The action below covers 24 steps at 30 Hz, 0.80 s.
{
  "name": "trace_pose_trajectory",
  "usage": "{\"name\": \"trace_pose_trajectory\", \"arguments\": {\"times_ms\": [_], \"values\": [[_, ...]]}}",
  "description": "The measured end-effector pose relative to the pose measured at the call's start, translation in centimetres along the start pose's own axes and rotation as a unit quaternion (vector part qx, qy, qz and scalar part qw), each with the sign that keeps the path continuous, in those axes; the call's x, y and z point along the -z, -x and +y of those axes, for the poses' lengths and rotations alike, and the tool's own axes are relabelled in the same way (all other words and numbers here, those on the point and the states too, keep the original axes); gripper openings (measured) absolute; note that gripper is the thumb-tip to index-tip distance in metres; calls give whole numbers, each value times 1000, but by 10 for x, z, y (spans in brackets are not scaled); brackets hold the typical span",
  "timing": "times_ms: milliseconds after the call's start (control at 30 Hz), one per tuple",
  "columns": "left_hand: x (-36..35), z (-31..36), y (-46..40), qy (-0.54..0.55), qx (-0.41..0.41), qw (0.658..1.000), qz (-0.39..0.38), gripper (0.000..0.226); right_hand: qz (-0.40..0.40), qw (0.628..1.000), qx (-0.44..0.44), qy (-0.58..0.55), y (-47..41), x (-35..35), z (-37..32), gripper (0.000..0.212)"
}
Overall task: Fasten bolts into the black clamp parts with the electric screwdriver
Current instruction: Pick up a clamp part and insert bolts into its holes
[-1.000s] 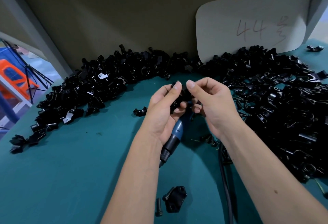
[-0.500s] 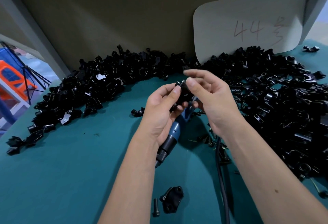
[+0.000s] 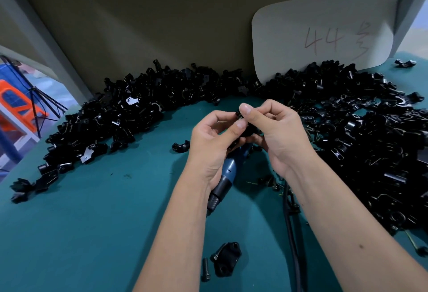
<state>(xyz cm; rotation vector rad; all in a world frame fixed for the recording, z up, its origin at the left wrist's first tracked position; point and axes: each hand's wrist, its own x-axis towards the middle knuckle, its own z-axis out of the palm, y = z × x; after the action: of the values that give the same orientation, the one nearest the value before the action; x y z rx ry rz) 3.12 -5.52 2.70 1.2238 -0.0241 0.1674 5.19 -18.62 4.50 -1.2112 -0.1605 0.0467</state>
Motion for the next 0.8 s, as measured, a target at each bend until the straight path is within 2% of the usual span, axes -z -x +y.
{"name": "trace_pose_trajectory", "arguments": {"times_ms": [67, 167, 267, 433, 633, 733, 800], "values": [[-2, 0, 0, 11, -3, 1000, 1, 21, 1, 1000, 2, -17, 0, -1, 1, 28], [-3, 1, 1, 10, 0, 1000, 13, 29, -18, 999, 1, -50, 2, -1, 2, 14], [-3, 1, 2, 20, 9, 1000, 5, 27, -24, 997, -28, -61, 1, 0, -1, 12], [-5, 2, 3, 36, 14, 999, 4, 24, -6, 999, -15, -43, 2, -2, -2, 21], [-6, 0, 0, -27, 5, 999, 34, 19, 70, 997, 28, -7, 2, -8, 5, 37], [-4, -1, -2, -5, 10, 999, 36, 20, 48, 996, 56, 47, 1, -3, 5, 23], [-4, -1, -2, 29, 18, 999, 38, 21, -5, 998, 53, 35, 0, 1, 4, 14]]}}
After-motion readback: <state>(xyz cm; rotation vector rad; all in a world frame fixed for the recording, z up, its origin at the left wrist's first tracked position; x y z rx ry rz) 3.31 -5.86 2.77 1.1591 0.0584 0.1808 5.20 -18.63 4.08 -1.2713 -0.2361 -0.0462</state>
